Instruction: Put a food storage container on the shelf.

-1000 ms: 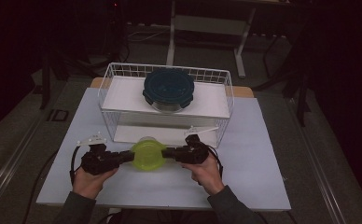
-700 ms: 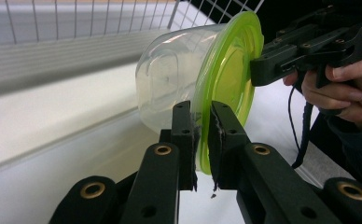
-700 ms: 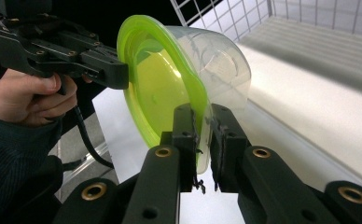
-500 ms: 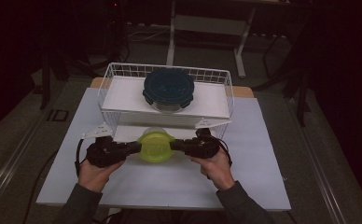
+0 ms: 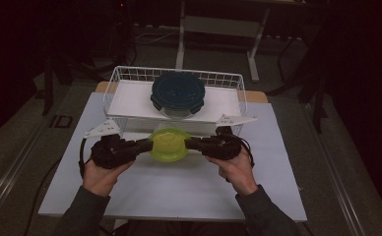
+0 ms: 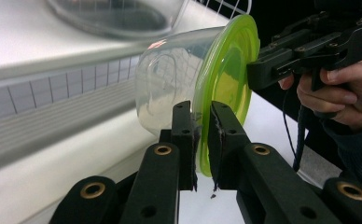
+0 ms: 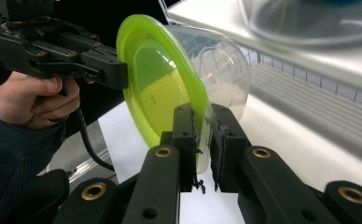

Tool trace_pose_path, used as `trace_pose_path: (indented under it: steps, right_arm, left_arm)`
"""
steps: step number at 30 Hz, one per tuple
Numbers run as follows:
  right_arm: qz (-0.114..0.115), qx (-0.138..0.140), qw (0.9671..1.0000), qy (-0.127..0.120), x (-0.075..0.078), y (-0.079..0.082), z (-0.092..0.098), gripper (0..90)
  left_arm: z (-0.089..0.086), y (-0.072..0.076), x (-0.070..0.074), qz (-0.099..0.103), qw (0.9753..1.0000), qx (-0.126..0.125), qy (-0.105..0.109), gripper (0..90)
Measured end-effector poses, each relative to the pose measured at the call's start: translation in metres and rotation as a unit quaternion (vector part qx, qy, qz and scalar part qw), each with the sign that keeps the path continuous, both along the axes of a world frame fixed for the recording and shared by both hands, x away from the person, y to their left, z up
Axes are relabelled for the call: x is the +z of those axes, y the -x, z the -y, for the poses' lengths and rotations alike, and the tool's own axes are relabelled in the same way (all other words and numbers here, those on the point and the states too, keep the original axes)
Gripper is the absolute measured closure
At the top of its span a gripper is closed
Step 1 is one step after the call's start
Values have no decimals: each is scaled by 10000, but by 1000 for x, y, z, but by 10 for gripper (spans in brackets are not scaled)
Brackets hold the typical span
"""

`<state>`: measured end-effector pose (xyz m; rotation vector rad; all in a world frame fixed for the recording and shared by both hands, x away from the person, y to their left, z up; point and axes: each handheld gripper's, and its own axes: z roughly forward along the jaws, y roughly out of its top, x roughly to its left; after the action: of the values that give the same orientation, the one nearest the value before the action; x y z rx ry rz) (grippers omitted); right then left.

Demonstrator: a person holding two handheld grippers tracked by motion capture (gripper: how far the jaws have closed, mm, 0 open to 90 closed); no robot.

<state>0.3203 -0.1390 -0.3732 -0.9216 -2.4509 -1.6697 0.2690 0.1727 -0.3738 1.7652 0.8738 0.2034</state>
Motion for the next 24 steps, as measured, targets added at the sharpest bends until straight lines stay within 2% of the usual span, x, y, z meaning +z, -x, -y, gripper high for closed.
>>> trace_pose_path:
  steps: [12,24]
  right_arm:
    - [171,1,9998,-94,26,1,3,812]
    - [346,12,9993,-163,54,10,7,812]
  left_arm:
    - [1,2,25,171,9998,8,63,823]
    - [3,9,51,354,9992,-42,160,823]
